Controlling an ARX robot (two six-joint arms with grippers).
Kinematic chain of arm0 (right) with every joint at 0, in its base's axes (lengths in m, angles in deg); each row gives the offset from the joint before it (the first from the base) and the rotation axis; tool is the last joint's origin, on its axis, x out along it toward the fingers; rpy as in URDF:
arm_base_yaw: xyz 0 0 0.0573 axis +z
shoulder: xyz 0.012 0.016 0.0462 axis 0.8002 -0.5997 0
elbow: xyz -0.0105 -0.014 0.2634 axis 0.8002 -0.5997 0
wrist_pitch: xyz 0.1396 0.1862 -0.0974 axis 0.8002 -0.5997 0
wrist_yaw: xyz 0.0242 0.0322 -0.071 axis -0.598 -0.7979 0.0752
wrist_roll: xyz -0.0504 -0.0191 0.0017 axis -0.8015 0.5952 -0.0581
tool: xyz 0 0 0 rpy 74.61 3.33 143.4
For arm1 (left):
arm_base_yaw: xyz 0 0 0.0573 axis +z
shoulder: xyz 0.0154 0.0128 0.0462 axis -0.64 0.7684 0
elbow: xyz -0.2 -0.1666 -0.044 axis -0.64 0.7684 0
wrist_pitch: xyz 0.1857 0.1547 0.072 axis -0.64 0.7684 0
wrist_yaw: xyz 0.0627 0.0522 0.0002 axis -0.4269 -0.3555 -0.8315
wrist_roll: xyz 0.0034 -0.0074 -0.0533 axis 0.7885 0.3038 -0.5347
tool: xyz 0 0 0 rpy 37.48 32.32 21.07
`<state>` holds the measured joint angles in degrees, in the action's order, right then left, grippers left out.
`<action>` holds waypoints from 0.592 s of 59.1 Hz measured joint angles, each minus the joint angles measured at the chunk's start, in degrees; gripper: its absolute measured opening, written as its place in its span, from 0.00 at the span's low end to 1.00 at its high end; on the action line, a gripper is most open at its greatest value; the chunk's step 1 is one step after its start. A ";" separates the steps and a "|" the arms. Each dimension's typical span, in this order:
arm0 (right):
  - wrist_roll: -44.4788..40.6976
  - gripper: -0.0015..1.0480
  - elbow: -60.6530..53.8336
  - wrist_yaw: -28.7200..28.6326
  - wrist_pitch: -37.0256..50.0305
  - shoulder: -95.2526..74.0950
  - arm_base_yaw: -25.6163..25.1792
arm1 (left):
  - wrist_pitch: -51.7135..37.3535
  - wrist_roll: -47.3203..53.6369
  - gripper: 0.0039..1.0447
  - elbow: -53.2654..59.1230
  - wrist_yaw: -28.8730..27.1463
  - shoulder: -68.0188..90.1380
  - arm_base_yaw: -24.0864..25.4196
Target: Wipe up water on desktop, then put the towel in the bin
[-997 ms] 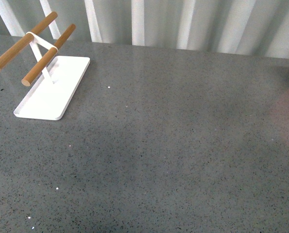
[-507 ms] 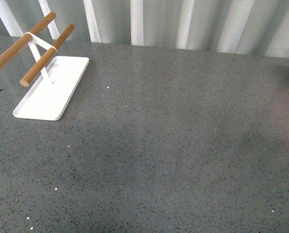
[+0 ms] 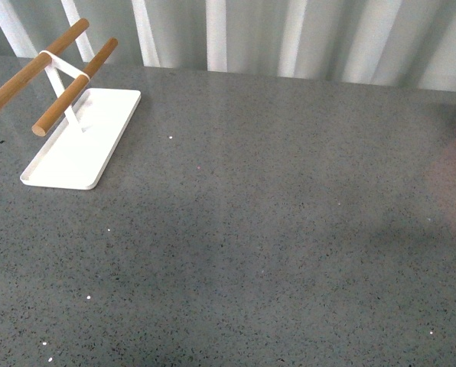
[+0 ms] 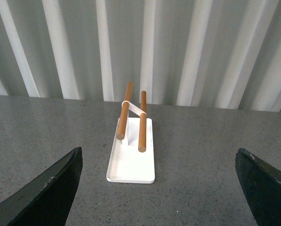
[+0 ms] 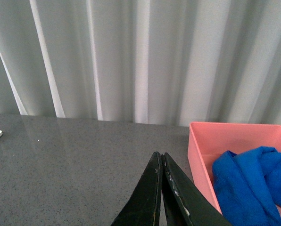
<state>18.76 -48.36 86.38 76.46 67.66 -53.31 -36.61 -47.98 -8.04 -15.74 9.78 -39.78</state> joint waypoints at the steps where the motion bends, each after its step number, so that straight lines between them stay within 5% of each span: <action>1: 0.00 0.03 0.00 0.00 -0.39 0.39 0.00 | 0.00 0.00 0.94 0.00 0.00 0.00 0.00; 30: 0.20 0.03 -0.02 0.02 -8.35 8.46 0.00 | 0.00 0.00 0.94 0.00 -0.02 0.00 0.00; 35: 0.26 0.03 -0.02 0.04 -16.85 14.88 0.02 | 0.00 0.00 0.94 0.00 0.00 0.00 0.00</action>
<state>19.02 -48.38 86.43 59.61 82.55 -53.29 -36.61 -47.98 -8.04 -15.74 9.78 -39.78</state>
